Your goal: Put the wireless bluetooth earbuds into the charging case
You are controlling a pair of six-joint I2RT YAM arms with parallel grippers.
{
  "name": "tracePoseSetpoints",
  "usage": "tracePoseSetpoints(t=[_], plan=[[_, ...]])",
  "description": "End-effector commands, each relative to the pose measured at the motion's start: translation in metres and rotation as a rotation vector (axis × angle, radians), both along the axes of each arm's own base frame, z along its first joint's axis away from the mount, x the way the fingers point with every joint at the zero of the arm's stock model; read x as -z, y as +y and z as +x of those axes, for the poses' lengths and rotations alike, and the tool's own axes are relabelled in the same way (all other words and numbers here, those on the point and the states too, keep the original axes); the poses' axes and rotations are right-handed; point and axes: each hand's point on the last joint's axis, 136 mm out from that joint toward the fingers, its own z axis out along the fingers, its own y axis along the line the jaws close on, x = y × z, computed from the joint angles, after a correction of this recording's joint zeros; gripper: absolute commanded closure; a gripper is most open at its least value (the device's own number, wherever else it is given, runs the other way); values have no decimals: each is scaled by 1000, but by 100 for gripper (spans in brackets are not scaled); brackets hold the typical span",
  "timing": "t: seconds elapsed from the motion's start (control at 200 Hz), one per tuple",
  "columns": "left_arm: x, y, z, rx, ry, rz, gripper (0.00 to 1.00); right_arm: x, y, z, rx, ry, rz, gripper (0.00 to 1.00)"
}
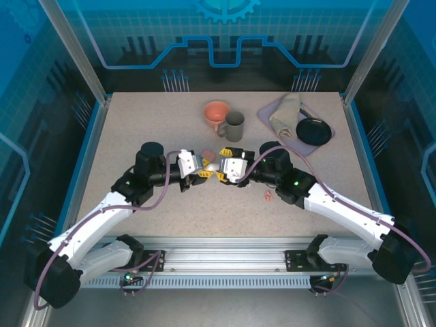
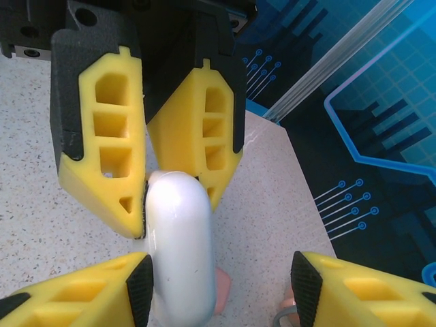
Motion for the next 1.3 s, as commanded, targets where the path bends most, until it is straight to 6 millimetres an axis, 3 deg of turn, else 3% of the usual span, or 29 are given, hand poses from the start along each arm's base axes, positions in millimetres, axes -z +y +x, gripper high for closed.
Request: tracePoseSetpoints(t=[0.0,0.96,1.296], plan=[[-10,-4,-8,47,-24,6,100,-26,3,5,21,-57,32,42],[-7,-3,-10,54,-12,10,100,-34,-12,26,112,-46,35,41],[-6,-3,-11,49,-11,6,100,-28,-13,18,81,-16,26,40]])
